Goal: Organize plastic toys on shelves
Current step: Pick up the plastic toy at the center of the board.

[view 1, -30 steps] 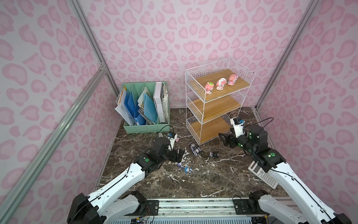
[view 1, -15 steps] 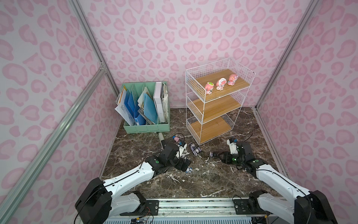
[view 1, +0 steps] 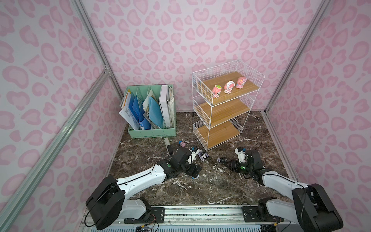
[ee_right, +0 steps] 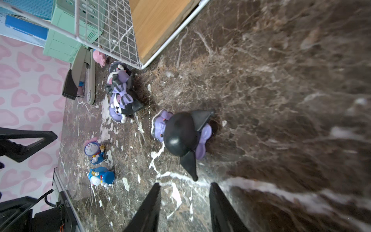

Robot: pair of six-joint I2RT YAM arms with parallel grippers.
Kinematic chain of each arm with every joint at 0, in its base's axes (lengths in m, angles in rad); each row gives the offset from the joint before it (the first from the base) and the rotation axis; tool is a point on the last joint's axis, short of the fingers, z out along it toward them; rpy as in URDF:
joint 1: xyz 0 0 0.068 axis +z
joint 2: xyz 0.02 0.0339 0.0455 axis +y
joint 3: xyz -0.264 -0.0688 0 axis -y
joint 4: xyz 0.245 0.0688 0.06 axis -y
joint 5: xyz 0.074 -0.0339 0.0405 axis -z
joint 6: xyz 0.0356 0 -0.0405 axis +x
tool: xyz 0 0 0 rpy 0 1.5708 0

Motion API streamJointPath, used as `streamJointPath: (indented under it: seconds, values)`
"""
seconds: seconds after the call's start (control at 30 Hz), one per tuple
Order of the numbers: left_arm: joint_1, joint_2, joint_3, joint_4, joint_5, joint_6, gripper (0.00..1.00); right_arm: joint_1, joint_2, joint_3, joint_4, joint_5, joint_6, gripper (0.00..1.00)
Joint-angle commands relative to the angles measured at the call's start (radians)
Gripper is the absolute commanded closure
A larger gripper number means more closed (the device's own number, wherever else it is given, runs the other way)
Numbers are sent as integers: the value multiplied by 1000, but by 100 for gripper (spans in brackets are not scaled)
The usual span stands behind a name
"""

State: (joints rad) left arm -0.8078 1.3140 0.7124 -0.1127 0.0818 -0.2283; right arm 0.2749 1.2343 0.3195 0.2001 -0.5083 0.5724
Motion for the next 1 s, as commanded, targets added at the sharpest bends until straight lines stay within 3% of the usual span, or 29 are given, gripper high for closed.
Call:
streamJointPath:
  seconds: [0.0, 0.2, 0.37, 0.67, 0.97]
  values:
    - [-6, 12, 13, 28, -5, 14, 6, 0, 37, -3, 97, -32, 3, 61]
    - [-17, 21, 30, 25, -5, 19, 6, 1, 146, 4, 197, -73, 36, 66]
    - [-21, 31, 29, 40, -8, 27, 6, -1, 153, 7, 178, -61, 6, 72]
    - [-35, 34, 33, 75, -6, 93, 7, -12, 153, 11, 170, -74, -20, 94]
    - [-155, 70, 1, 265, -211, 343, 9, -12, 25, 59, -24, -144, -51, 97]
